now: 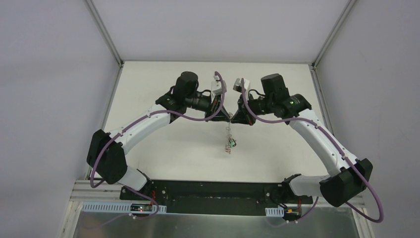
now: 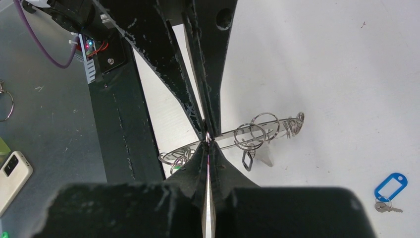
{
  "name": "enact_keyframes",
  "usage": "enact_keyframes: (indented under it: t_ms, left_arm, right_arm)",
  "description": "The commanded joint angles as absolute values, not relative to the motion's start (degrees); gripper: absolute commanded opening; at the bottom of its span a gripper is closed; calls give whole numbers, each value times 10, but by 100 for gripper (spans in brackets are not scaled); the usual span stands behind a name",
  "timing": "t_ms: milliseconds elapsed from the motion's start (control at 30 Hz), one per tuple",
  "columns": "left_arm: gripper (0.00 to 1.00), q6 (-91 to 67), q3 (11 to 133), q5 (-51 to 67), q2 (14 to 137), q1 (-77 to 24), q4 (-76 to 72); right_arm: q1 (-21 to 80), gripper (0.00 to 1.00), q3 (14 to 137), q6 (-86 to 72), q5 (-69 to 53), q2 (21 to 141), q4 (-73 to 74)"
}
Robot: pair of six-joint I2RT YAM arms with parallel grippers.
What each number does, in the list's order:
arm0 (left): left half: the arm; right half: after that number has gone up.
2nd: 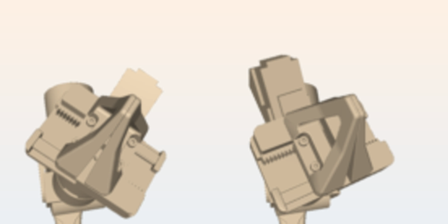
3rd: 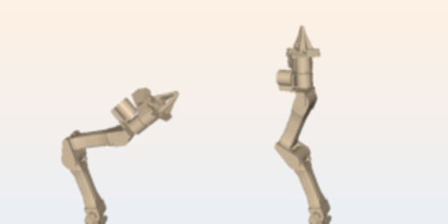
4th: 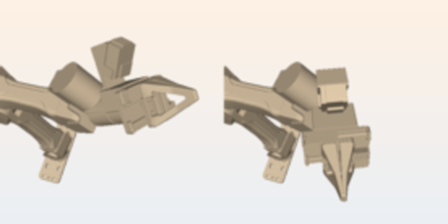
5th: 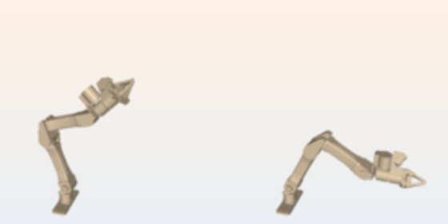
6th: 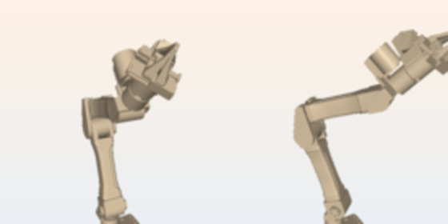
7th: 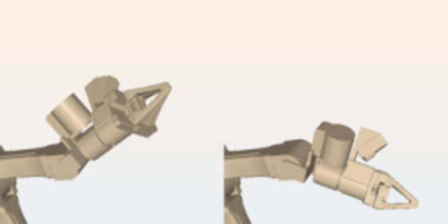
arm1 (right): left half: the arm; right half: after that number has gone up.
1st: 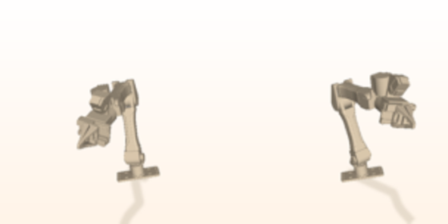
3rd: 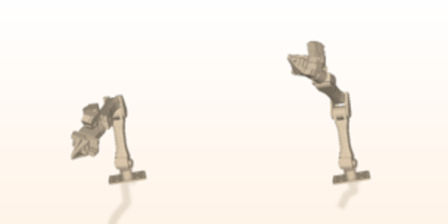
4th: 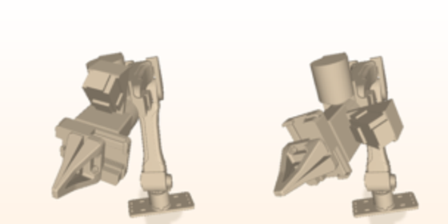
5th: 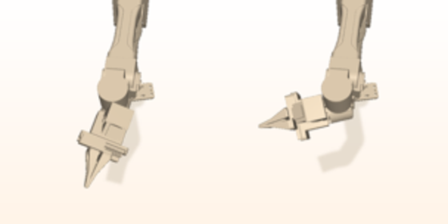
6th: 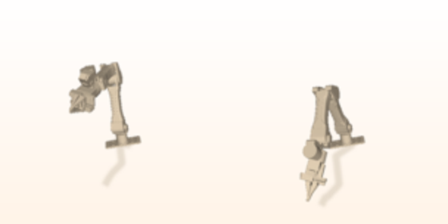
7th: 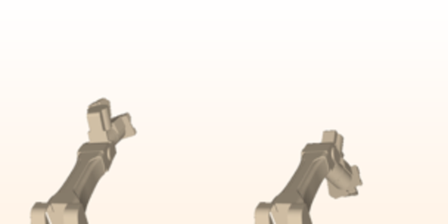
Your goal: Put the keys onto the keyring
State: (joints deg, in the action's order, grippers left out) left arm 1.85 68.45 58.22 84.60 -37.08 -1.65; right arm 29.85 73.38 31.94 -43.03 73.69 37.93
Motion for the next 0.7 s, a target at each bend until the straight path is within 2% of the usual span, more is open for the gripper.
enact_keyframes:
  t_ms: [0, 200, 400, 533, 667]
  left_arm:
    - [1, 23, 713, 609, 852, -378, -30]
    - [0, 64, 716, 607, 838, -377, 26]
    - [0, 29, 712, 617, 810, -376, 9]
    - [0, -94, 680, 617, 797, -376, -109]
    - [0, -232, 654, 610, 796, -376, -218]
  right_arm:
    - [299, 0, 747, 311, -453, 734, 356]
    - [289, 0, 732, 296, -451, 721, 337]
    - [246, 21, 700, 241, -519, 691, 271]
    - [213, 33, 679, 209, -581, 672, 228]
    - [200, 38, 671, 201, -627, 667, 218]
